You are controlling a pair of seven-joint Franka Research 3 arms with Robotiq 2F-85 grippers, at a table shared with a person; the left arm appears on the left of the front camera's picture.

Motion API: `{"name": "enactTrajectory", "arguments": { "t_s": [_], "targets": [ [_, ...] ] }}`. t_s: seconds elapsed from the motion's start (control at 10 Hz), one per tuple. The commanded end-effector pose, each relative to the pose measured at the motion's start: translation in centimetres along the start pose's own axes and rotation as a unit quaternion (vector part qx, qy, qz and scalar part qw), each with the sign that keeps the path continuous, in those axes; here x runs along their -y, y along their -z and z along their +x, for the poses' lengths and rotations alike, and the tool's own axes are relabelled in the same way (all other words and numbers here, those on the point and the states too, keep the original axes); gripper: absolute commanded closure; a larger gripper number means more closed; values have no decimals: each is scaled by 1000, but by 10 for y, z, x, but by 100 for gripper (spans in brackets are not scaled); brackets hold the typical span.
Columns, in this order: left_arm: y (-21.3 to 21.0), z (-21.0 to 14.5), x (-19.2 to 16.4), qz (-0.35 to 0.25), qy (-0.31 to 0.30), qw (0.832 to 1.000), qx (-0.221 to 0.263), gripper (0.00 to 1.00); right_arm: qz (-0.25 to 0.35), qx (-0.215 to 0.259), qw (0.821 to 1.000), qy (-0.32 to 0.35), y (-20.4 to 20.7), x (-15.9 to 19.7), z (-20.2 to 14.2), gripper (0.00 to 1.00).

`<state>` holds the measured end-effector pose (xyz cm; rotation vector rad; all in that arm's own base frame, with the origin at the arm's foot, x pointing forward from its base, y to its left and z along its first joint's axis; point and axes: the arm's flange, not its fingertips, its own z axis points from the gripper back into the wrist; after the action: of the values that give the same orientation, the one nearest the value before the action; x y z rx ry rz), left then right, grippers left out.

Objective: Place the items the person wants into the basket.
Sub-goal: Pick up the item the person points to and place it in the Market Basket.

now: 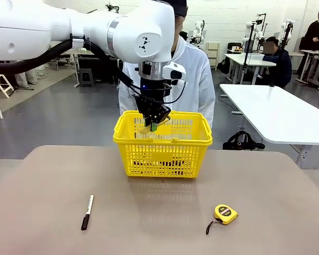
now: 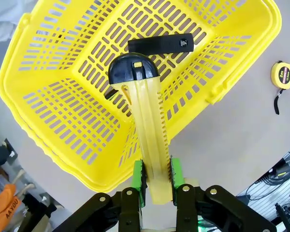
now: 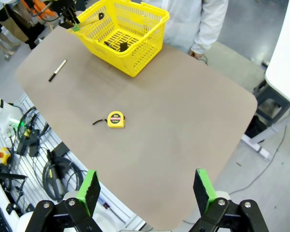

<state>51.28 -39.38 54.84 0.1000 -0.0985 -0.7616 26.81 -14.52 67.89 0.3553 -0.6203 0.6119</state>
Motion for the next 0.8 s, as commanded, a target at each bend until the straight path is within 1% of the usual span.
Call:
{"name": "enactTrajectory", "arguments": {
  "t_s": [0.0,0.2,0.3,0.4,0.5,0.6,0.7],
  "targets": [
    [-2,-9,1,5,-6,1000,-4,100,9,4,1000,-5,2,1,0,0],
    [-2,-9,1,5,-6,1000,-4,100,9,4,1000,-5,2,1,0,0],
    [-2,-1,0,1,0,1000,1,73,9,4,1000,-5,2,1,0,0],
    [8,8,-6,2,34,999,3,73,9,4,1000,-5,2,1,0,0],
    [13,16,-14,-12,77,997,8,73,9,4,1000,-5,2,1,0,0],
    [16,25,-21,-1,116,993,21,73,9,4,1000,-5,2,1,0,0],
    [20,30,-22,6,150,988,21,73,9,4,1000,-5,2,1,0,0]
  ]
}}
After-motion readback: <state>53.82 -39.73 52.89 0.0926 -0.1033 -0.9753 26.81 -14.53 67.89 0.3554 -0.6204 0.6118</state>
